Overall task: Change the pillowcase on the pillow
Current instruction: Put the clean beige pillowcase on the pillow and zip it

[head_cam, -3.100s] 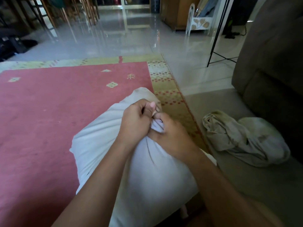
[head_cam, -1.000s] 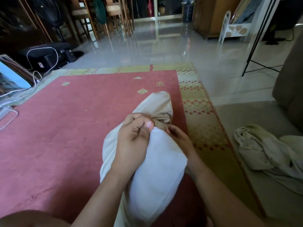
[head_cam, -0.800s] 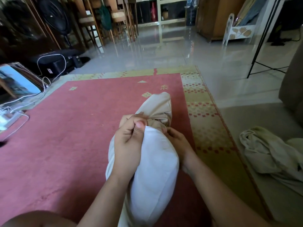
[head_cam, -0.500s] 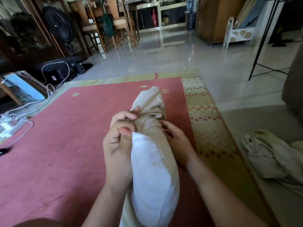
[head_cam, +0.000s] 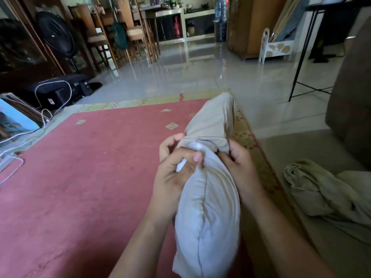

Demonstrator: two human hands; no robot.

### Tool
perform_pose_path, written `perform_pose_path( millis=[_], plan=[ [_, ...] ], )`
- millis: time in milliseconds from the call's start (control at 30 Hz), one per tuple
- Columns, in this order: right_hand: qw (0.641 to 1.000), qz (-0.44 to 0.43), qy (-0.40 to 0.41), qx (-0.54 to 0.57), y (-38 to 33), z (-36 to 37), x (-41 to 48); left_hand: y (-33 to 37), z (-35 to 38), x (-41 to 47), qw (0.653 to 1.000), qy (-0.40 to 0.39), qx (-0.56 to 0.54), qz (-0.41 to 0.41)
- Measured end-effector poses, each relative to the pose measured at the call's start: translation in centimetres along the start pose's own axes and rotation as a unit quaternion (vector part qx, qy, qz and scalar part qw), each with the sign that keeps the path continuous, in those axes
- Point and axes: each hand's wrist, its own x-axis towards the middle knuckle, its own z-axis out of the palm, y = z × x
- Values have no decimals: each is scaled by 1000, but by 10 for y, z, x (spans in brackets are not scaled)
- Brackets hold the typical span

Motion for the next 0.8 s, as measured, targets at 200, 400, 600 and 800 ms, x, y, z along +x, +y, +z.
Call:
perform_pose_path(
  millis=[200, 400, 600, 800],
  plan=[
    [993, -23, 61, -99, -27, -11, -27, -1, 13, -4, 993, -69, 91, 20],
    [988, -5, -98, -117, -40, -32, -33, -5, 23, 1, 988, -32, 146, 26],
    [974, 70, -77, -199, -42, -47, -33, -10, 32, 0, 997, -35, 62, -36],
    [953, -27, 18, -302, -34, -48, -27, -16, 14, -8, 998, -63, 12, -11]
  ],
)
